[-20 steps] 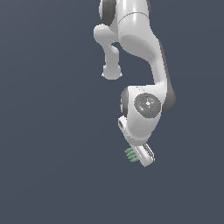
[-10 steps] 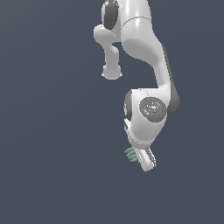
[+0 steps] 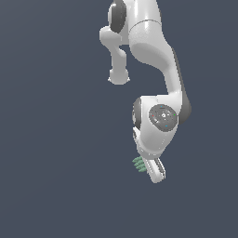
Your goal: Pick up the object and move it to a goal position.
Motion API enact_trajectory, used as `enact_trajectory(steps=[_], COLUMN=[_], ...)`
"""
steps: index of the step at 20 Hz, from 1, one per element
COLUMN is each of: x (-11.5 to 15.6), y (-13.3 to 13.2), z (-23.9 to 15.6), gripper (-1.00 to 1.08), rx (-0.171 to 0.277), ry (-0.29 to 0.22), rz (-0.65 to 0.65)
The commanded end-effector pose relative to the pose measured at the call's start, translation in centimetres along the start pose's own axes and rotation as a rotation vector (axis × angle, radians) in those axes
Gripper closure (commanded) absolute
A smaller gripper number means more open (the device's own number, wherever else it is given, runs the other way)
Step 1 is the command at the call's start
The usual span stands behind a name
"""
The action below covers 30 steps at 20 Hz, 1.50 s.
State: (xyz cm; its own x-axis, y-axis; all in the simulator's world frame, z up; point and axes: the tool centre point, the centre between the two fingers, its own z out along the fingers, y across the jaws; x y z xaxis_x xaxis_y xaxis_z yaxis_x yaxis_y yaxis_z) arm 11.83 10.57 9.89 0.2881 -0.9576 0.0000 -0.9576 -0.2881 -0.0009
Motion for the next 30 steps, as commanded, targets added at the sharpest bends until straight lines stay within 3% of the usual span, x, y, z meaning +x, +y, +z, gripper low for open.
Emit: enact_trajectory(steps=[1, 8, 15, 16, 30], x=[0.0, 0.0, 0.0, 0.0, 0.1], y=[0.0, 0.2, 0.0, 0.0, 0.2], z=[0.8, 4.5, 4.7, 4.7, 4.5], gripper=[-0.92, -0.92, -0.92, 1.08, 1.08], rx=[-0.001, -0.001, -0.001, -0.001, -0.001], ry=[0.000, 0.000, 0.000, 0.000, 0.000], rz=[0.001, 0.004, 0.004, 0.004, 0.004])
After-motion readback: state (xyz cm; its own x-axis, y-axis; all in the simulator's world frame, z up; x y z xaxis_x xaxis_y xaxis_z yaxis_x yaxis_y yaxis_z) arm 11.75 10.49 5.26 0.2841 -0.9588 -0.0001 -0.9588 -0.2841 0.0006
